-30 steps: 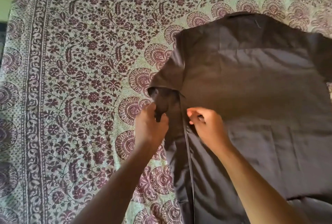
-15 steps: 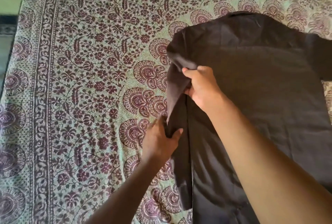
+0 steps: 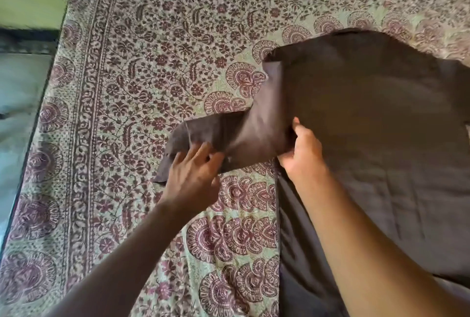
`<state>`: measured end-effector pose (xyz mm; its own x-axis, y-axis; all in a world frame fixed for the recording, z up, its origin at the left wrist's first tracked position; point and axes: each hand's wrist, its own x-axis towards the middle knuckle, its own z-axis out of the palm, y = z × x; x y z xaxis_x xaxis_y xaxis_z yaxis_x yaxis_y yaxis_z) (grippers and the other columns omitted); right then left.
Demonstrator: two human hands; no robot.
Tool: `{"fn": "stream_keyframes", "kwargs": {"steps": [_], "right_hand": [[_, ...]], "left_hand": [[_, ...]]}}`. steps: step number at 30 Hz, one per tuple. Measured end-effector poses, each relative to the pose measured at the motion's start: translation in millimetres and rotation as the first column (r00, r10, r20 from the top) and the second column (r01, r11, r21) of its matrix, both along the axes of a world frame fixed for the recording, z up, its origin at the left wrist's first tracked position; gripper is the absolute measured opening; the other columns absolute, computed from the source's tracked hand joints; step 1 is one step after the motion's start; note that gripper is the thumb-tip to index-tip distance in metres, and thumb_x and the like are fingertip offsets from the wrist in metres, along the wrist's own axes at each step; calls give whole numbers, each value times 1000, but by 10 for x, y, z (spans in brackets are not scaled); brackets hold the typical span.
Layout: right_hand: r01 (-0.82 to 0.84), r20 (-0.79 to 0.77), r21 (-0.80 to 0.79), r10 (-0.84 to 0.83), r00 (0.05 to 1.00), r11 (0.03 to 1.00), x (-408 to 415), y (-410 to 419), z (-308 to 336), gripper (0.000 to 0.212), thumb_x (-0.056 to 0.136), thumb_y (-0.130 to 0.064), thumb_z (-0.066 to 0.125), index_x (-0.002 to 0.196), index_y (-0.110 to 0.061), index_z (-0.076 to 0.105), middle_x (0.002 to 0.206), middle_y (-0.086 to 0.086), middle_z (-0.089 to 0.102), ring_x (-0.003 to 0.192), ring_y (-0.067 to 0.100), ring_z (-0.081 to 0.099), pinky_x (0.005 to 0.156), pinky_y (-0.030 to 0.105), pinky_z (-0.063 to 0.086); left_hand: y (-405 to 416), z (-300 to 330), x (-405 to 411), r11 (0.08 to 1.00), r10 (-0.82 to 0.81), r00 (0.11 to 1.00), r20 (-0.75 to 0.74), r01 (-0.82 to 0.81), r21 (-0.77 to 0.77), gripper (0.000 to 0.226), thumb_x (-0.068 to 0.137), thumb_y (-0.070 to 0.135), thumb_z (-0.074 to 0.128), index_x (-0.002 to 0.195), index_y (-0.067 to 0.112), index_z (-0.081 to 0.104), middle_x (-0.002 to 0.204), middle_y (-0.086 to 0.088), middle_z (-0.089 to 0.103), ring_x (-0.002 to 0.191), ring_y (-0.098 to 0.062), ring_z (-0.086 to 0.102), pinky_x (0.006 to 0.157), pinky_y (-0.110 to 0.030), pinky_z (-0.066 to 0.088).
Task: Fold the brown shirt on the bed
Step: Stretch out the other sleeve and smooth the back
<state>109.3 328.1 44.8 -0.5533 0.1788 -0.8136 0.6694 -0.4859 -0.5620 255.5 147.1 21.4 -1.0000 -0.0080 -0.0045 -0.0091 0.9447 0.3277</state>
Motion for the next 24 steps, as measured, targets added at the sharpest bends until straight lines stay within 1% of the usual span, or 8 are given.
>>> {"fn": "stream_keyframes", "kwargs": {"steps": [4,7,10,12,14,16,19,24], "right_hand": [[-84,-25,50,86,996,995,110,-95,-99,17,84,-11,84,96,-13,72,97,12,78,81,28,75,78,55,62],[-132,-21,138,136,990,982,188,-128,-171,41,76,-20,91,109,-7,70,95,11,77,66,17,74,59,33,61],[-211,3,235,217,976,949,282,-158,-217,52,66,-30,98,101,-12,64,95,3,74,64,12,66,54,26,50],[-207,-11,218,215,977,954,336,-192,-195,34,75,-19,92,89,-14,62,74,-3,67,45,4,51,42,20,39],[-156,-65,102,163,985,983,384,-257,-145,14,86,-9,81,91,-10,68,66,-3,70,46,3,61,45,18,48],[-123,-133,-29,118,984,992,428,-386,-67,17,93,-4,72,110,-6,73,90,5,80,73,13,76,68,29,64],[-117,-135,-97,104,985,988,470,-647,-61,26,95,-7,70,121,-8,71,113,13,77,94,25,76,92,49,60],[-106,-4,-160,107,994,981,500,-1268,-69,25,97,-2,66,121,-10,64,121,15,72,93,26,73,68,44,59]], "left_hand": [[-182,27,-16,875,344,938,-36,-306,376,15,99,21,62,111,15,70,109,-2,69,80,-14,68,69,-40,63],[-458,-112,-228,739,622,774,120,-631,237,28,100,19,62,128,15,57,138,-16,51,125,-36,53,104,-62,49],[-747,-263,-375,717,579,676,456,-688,110,55,88,39,78,133,28,48,157,-14,31,144,-47,31,117,-69,28],[-849,-262,-403,736,514,708,485,-654,173,39,85,43,81,117,28,63,142,-13,45,131,-37,41,104,-54,44],[-912,-178,-376,732,467,777,422,-607,308,19,85,33,83,95,26,68,117,-7,59,111,-27,54,85,-37,47],[-1052,-43,-291,655,453,818,354,-575,491,17,80,24,82,80,27,66,88,7,69,86,-18,67,73,-31,52],[-1389,143,-133,491,489,805,336,-573,656,24,88,10,74,70,18,59,61,10,58,55,-9,52,50,-23,42],[-2133,337,89,516,620,766,173,-563,646,22,78,17,69,66,14,52,57,6,49,49,-5,41,42,-17,33]]}}
